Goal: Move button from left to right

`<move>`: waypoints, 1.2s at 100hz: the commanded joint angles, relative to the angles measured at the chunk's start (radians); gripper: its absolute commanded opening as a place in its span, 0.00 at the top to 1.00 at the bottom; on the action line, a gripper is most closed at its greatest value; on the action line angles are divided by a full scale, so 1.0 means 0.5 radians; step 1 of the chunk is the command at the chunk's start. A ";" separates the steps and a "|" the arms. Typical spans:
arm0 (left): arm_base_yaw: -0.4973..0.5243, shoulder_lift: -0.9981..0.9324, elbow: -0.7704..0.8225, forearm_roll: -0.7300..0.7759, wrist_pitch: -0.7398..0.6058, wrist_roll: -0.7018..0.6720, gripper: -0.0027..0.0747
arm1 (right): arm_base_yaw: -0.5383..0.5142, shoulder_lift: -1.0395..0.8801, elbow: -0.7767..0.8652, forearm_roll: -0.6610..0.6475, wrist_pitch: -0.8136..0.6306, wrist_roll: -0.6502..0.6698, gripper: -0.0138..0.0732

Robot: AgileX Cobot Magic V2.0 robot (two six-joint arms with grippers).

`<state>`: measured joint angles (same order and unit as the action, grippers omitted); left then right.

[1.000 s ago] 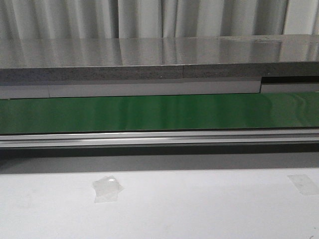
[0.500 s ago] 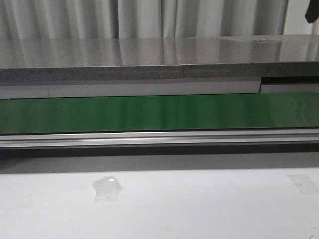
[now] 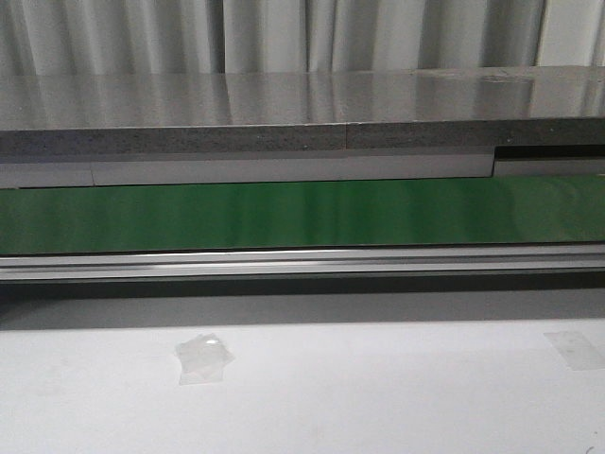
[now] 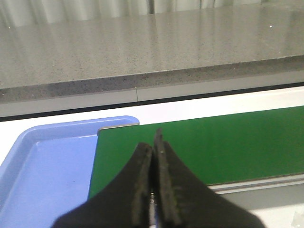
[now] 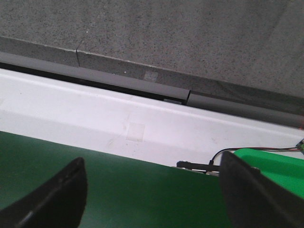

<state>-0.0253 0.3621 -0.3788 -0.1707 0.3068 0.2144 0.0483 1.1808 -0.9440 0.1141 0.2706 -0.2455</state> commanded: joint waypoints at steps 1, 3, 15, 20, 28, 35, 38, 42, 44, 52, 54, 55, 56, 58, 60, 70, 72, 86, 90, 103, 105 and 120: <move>-0.008 0.008 -0.061 -0.028 -0.170 -0.006 0.99 | 0.001 -0.269 0.182 0.017 -0.309 0.001 0.18; -0.008 0.008 -0.061 -0.028 -0.170 -0.006 0.99 | 0.001 -0.320 0.234 0.017 -0.335 0.001 0.18; -0.008 0.008 -0.061 -0.028 -0.170 -0.006 0.99 | 0.001 -0.603 0.485 0.017 -0.390 0.001 0.18; -0.008 0.008 -0.061 -0.028 -0.170 -0.006 0.99 | 0.001 -0.718 0.572 0.020 -0.390 0.001 0.18; -0.008 0.008 -0.061 -0.028 -0.170 -0.006 0.99 | 0.001 -0.908 0.688 0.054 -0.388 0.001 0.18; -0.008 0.008 -0.061 -0.028 -0.170 -0.006 0.99 | 0.001 -1.074 0.774 0.097 -0.365 0.001 0.18; -0.008 0.008 -0.061 -0.028 -0.170 -0.006 0.99 | 0.001 -1.139 0.811 0.112 -0.351 0.001 0.18; -0.008 0.008 -0.061 -0.028 -0.170 -0.006 0.99 | 0.001 -1.235 0.844 0.121 -0.317 0.001 0.18; -0.008 0.008 -0.061 -0.028 -0.170 -0.006 0.99 | 0.001 -1.281 0.861 0.124 -0.298 0.001 0.18; -0.008 0.008 -0.061 -0.028 -0.170 -0.006 0.99 | 0.001 -1.439 0.915 0.124 -0.215 0.001 0.18; -0.008 0.008 -0.061 -0.028 -0.170 -0.006 0.99 | 0.001 -1.478 0.921 0.124 -0.197 0.001 0.18; -0.008 0.008 -0.061 -0.028 -0.170 -0.006 0.99 | 0.001 -1.491 0.927 0.124 -0.182 0.001 0.18; -0.008 0.008 -0.061 -0.028 -0.170 -0.006 0.99 | 0.001 -1.516 0.930 0.124 -0.175 0.001 0.18; -0.008 0.008 -0.061 -0.028 -0.170 -0.006 0.99 | 0.001 -1.551 0.938 0.124 -0.157 0.001 0.18; -0.008 0.008 -0.061 -0.028 -0.170 -0.006 0.99 | 0.001 -1.574 0.946 0.124 -0.141 0.001 0.19; -0.008 0.008 -0.061 -0.028 -0.170 -0.006 0.99 | 0.001 -1.704 0.966 0.117 -0.073 0.001 0.19; -0.008 0.008 -0.061 -0.028 -0.170 -0.006 0.99 | 0.001 -1.720 0.968 0.113 -0.061 0.001 0.19; -0.008 0.008 -0.061 -0.028 -0.170 -0.006 0.99 | 0.001 -1.747 0.970 0.113 -0.039 0.001 0.19; -0.008 0.008 -0.061 -0.028 -0.170 -0.006 0.99 | 0.001 -1.747 0.970 0.113 -0.043 0.001 0.19; -0.008 0.008 -0.061 -0.028 -0.170 -0.006 0.99 | 0.001 -1.747 0.970 0.113 -0.049 0.001 0.31; -0.008 0.008 -0.061 -0.028 -0.170 -0.006 0.99 | 0.001 -1.747 0.970 0.113 -0.049 0.001 0.34; -0.008 0.008 -0.061 -0.028 -0.170 -0.006 0.99 | 0.001 -1.747 0.970 0.113 -0.049 0.001 0.65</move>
<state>-0.0253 0.3621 -0.3788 -0.1707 0.3068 0.2144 0.0483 0.3034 -0.4340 0.1633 0.3176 -0.2455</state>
